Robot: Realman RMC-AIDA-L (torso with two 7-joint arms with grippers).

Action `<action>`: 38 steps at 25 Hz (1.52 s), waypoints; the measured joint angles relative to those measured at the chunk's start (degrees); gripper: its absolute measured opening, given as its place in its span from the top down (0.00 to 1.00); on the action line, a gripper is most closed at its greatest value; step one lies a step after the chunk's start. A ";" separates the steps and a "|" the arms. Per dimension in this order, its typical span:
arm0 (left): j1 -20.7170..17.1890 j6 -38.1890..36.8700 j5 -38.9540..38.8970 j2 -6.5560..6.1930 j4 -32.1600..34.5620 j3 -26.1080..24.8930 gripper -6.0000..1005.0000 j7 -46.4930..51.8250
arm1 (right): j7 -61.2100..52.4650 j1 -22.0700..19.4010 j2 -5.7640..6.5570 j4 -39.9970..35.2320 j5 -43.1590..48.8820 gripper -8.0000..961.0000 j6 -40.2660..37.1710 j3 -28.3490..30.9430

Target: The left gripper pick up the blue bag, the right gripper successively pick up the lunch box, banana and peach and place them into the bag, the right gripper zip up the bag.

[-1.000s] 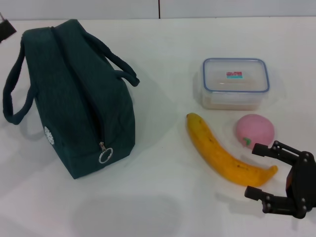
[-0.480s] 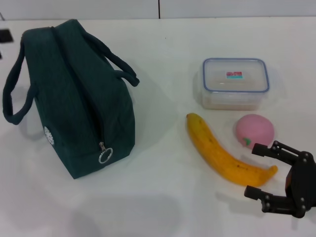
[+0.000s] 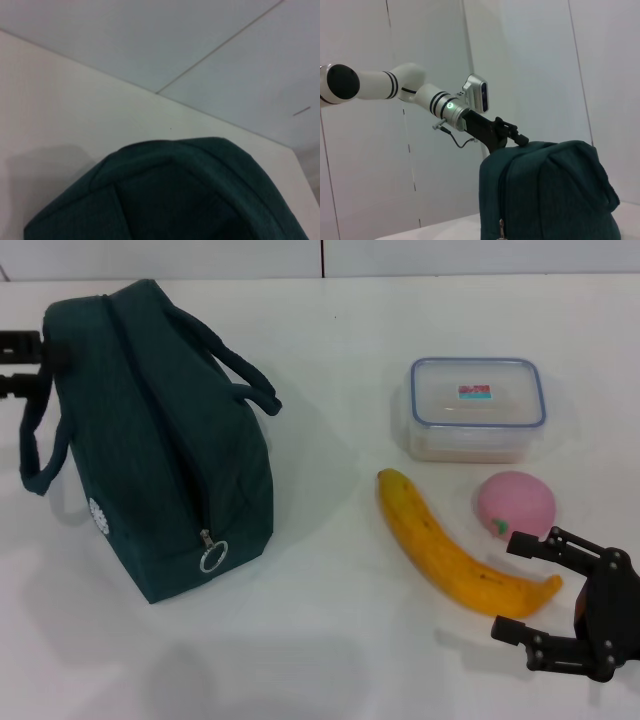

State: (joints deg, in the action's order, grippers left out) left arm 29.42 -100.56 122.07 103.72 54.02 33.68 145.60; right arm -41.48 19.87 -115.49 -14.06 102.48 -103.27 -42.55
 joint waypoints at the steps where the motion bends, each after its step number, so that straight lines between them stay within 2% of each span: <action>1: 0.11 -0.12 0.18 -0.02 -0.08 0.32 0.14 0.16 | 0.00 0.00 0.00 0.00 0.00 0.11 0.00 0.01; 12: 1.75 -1.07 0.82 -0.32 -0.08 4.03 0.16 3.12 | 0.00 -0.01 0.00 0.00 0.00 0.11 0.68 0.05; 19: 3.28 -0.85 5.10 0.70 -0.20 4.02 0.17 3.39 | 0.15 0.10 0.00 -0.01 0.00 0.11 1.49 0.06; 25: 3.60 -0.88 5.94 0.70 -0.24 4.68 0.18 4.70 | 0.33 0.15 0.00 -0.01 0.00 0.11 1.49 0.11; 33: 3.61 -0.85 5.59 1.02 -0.24 4.77 0.40 1.62 | 0.43 0.17 0.00 -0.01 0.00 0.11 1.47 0.09; 38: 3.66 -0.89 5.53 1.04 -0.22 4.44 0.61 2.07 | 0.30 0.17 0.00 0.20 -0.62 0.11 1.42 0.09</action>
State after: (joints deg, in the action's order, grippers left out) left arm 33.08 -101.45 127.60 104.76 53.81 38.12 147.68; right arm -41.18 20.04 -115.49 -13.86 101.86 -101.84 -42.45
